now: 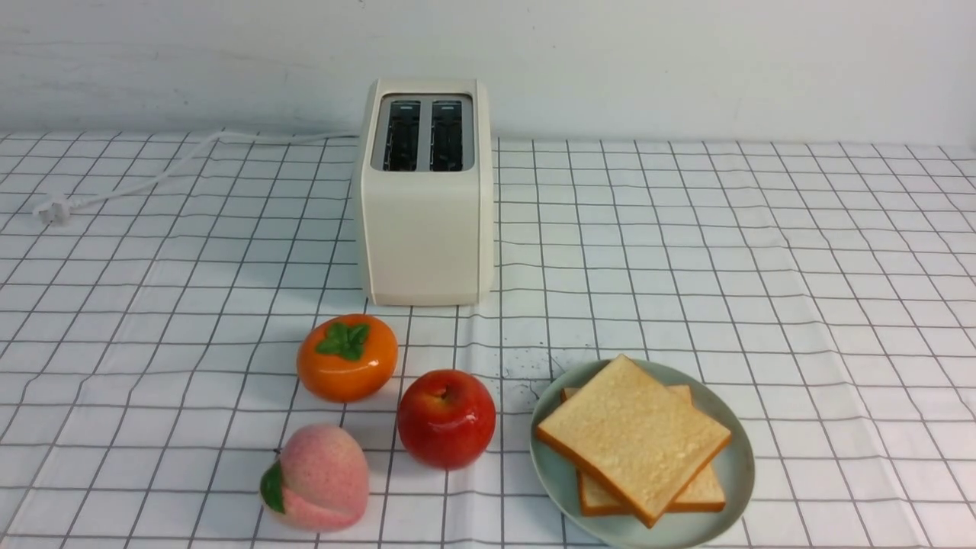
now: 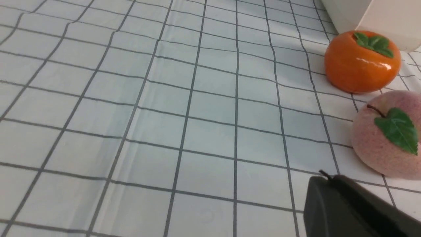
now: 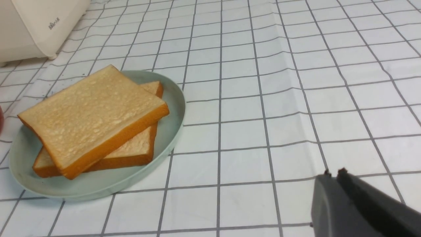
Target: Take toasted bread from bread machine on white checkered table place on plate.
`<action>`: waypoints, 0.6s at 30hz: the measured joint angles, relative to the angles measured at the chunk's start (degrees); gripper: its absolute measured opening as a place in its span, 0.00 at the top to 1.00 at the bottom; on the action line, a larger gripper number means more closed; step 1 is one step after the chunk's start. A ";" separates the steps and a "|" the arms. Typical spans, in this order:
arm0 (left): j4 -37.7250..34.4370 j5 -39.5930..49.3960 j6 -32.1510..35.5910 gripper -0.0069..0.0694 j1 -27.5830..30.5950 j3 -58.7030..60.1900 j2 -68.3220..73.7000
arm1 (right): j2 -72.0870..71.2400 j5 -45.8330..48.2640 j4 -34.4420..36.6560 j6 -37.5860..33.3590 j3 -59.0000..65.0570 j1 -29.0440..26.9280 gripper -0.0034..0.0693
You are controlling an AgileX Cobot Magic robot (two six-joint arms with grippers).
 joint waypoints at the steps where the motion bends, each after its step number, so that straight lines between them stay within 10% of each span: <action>1: 0.13 0.00 -0.17 0.93 0.00 0.00 0.00 | 0.00 0.00 0.00 0.00 0.00 0.00 0.91; 18: 0.18 -0.05 -0.60 0.93 0.00 0.00 0.00 | 0.00 0.00 0.00 0.00 0.00 0.00 0.88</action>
